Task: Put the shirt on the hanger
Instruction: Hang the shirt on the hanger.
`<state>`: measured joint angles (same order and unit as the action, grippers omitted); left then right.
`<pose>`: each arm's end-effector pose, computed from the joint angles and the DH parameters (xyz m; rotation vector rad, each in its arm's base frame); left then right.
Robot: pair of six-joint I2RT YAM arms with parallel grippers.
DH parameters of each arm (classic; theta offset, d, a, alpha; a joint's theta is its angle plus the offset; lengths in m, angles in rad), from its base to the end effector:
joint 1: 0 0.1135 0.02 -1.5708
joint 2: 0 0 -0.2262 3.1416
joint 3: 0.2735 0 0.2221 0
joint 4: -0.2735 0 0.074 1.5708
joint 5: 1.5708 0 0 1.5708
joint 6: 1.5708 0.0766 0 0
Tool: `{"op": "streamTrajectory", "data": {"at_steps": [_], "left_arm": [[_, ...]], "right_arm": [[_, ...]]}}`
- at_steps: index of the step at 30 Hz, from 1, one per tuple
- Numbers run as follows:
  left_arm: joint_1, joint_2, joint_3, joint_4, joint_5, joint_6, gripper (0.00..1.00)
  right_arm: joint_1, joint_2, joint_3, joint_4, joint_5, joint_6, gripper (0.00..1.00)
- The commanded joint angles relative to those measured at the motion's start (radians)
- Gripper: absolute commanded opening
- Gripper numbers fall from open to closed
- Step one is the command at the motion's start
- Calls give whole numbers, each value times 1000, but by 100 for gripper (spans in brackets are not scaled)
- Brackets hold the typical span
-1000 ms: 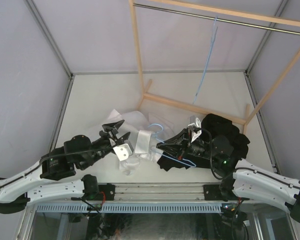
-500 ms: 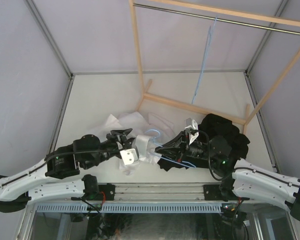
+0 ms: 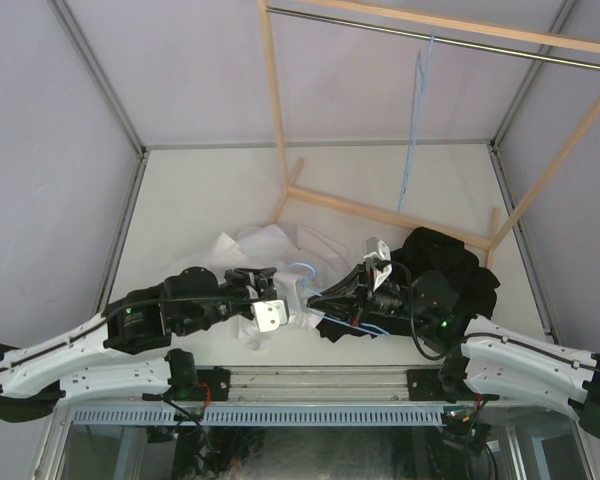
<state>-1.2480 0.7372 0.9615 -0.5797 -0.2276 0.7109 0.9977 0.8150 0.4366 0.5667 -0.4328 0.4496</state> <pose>0.0757 -0.1719 0.3199 1.5035 1.1928 -0.1422 0.0960 0.2079 0.2817 -0.8020 1.3572 1.4702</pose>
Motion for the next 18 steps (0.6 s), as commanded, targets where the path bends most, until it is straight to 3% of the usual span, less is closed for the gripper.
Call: {"op": "streamTrajectory", "data": {"at_steps": [1,3,4,10,18], "left_arm": [[-4,-25,16,37,44,-32,18],[-4,-31,16,31,40,-36,3],[-4,-36,16,29,33,-41,0],[-4,-83,29,3,-10,-123,0],[-4,-232,-30,17,-140,-273,0]], "right_arm": [[12,-5,53,78,-1,-11,0],[12,-11,53,64,13,-13,0],[12,-18,54,55,22,-16,0],[13,-105,53,-98,137,-52,23],[12,-343,32,-362,384,-52,34]]}}
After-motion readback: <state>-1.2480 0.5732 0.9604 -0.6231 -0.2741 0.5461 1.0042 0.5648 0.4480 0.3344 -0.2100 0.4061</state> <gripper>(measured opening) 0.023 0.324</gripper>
